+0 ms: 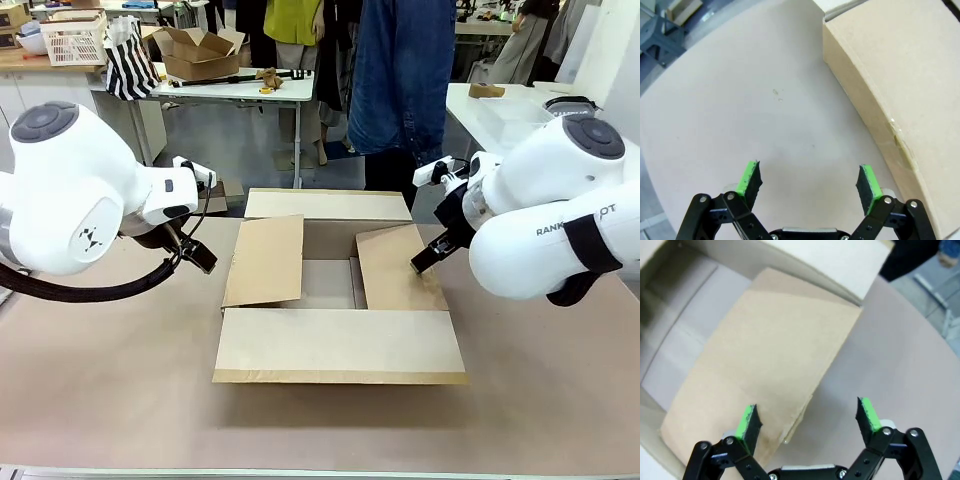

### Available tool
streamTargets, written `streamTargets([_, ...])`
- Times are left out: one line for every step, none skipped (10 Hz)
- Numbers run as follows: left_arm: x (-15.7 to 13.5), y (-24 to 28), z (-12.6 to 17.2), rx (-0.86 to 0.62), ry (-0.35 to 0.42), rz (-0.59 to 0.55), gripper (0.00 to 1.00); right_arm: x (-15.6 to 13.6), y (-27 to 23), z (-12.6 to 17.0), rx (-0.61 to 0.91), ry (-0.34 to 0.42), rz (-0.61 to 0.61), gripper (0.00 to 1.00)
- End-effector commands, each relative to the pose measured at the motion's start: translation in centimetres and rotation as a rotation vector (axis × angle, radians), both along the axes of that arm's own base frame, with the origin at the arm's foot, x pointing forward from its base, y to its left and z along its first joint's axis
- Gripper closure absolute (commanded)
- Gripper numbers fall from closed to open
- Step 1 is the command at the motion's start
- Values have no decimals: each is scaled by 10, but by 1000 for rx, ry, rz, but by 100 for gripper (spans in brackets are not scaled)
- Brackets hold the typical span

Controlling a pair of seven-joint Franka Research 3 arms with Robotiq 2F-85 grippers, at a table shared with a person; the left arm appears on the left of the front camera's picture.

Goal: Pack the gift set into the box.
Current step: Place both hands on the side flaps of the Package Box and spread them outward.

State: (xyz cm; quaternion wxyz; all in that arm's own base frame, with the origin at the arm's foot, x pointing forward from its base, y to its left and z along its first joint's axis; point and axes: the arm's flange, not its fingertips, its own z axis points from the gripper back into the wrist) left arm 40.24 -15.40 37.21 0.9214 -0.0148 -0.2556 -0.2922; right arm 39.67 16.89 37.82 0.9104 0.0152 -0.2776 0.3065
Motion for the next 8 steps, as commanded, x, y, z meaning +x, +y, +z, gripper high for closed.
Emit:
streamTargets([-2, 1, 51, -40, 121, 57, 0, -2, -4, 43, 68, 92, -108, 0])
streamTargets([-11, 7, 87, -19, 200, 92, 0, -14, -19, 82, 116, 138, -149, 0])
streamTargets([-22, 22, 113, -71, 170, 118, 0, -34, -34, 119, 179, 154, -168, 0])
streamTargets([-38, 35, 132, -88, 142, 119, 0, -60, -54, 151, 199, 152, -147, 0])
streamTargets([-61, 47, 146, -157, 126, 59, 0, -90, -80, 177, 224, 98, -176, 0])
streamTargets([-88, 51, 152, -138, 27, 83, 0, -121, -98, 191, 192, 6, -216, 0])
streamTargets([-93, 42, 139, -27, -85, 170, 0, -123, -90, 173, 4, -71, -256, 0])
streamTargets([-62, 43, 162, -122, 99, 91, 0, -90, -78, 191, 215, 78, -168, 0])
